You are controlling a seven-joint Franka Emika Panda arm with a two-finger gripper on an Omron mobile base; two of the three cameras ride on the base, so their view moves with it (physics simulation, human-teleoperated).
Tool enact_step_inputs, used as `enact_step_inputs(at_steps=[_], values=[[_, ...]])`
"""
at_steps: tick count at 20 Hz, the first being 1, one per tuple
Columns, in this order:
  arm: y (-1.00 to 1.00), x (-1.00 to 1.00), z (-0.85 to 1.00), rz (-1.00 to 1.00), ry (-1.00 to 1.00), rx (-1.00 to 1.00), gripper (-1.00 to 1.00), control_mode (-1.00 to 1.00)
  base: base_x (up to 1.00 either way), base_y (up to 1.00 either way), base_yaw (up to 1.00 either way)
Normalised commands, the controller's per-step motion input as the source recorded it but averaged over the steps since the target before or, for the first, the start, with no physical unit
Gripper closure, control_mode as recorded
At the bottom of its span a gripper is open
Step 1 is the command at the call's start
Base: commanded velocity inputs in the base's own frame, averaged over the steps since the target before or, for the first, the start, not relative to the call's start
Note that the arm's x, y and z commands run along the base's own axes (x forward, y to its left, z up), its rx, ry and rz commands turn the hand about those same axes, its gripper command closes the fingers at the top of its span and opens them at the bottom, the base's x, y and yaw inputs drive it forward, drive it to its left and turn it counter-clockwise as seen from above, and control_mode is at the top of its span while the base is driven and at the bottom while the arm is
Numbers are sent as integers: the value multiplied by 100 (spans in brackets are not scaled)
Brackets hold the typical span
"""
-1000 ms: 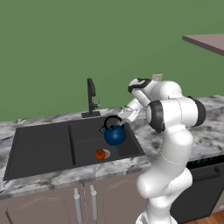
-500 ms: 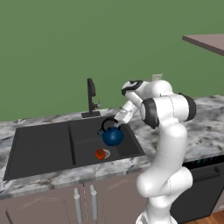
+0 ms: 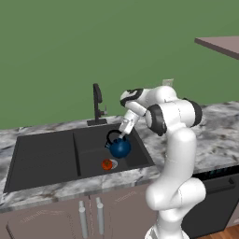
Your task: Open the cabinet, pick the kettle from the cabinet, and place it in the sink.
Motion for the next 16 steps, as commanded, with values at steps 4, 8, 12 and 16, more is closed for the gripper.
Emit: enact_step_inputs(at_steps=[4,8,12,16], values=[[10,20,-28,0,-2,-4,100,-100,0,0,0],[9,21,-28,0,-6,0,100,-100,0,0,0],[2,19,-25,0,-10,0,100,-100,0,0,0],[7,17,-26,0,-14,0,100,-100,0,0,0]])
